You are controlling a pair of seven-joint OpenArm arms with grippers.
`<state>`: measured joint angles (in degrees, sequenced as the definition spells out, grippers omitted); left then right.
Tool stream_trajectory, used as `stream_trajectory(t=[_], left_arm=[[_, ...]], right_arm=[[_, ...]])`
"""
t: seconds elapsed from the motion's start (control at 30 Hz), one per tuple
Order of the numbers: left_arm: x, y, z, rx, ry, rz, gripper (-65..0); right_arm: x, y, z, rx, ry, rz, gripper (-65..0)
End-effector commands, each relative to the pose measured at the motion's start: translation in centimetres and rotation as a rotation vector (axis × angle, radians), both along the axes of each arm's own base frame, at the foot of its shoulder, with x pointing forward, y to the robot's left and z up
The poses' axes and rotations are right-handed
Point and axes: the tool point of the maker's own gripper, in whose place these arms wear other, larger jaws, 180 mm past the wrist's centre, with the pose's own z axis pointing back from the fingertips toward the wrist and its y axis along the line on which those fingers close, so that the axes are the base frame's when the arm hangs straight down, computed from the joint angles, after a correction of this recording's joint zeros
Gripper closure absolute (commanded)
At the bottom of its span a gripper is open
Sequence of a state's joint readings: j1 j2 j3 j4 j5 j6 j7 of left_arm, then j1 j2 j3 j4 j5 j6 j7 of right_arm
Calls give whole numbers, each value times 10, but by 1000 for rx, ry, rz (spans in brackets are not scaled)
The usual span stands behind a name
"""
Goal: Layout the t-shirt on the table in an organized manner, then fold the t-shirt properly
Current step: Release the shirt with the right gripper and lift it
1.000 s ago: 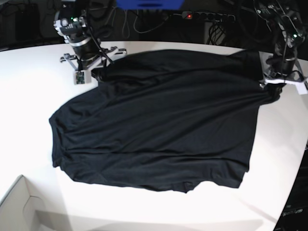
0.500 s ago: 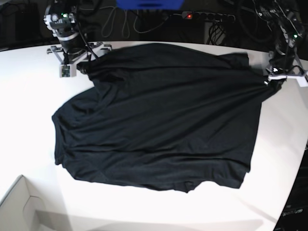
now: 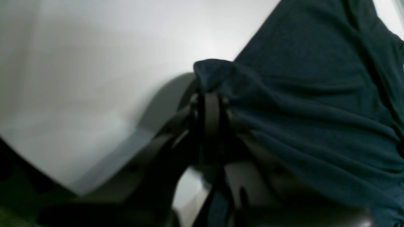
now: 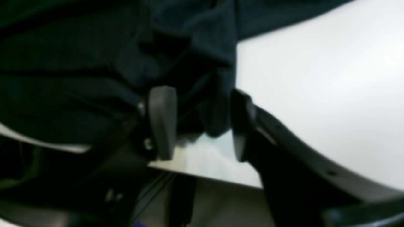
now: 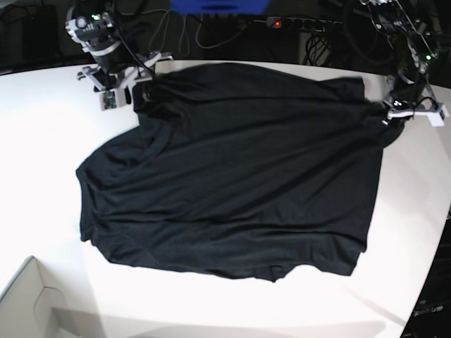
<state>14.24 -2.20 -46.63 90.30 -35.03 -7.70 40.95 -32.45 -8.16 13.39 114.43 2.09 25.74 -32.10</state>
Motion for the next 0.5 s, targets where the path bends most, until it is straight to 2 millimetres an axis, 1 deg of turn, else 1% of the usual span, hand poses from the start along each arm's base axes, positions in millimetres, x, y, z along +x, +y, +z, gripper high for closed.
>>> stream_trajectory(t=[0.0,0.13,0.2,0.27,0.37,0.47], left_arm=[[5,6,12,27,-35,-3,-35],[5,7,14,30,-39,2,-142],[5,7,14,31,-40,2,-195],[5,7,15,31,-41,3,-230],[5,7,15,31,-41,3,-237],[5,7,12,27,-37,4,-237]], right_arm=[[3,3,12,17,-48,-2,-315],[8,7,19,26,-82,2,-326],[17,22,23,44,-98,38,-327],[27,36,25,65,-107,70,-344],[48,45,29,72,-128,95,-375],[65,46,27,69,-116,103,-377]])
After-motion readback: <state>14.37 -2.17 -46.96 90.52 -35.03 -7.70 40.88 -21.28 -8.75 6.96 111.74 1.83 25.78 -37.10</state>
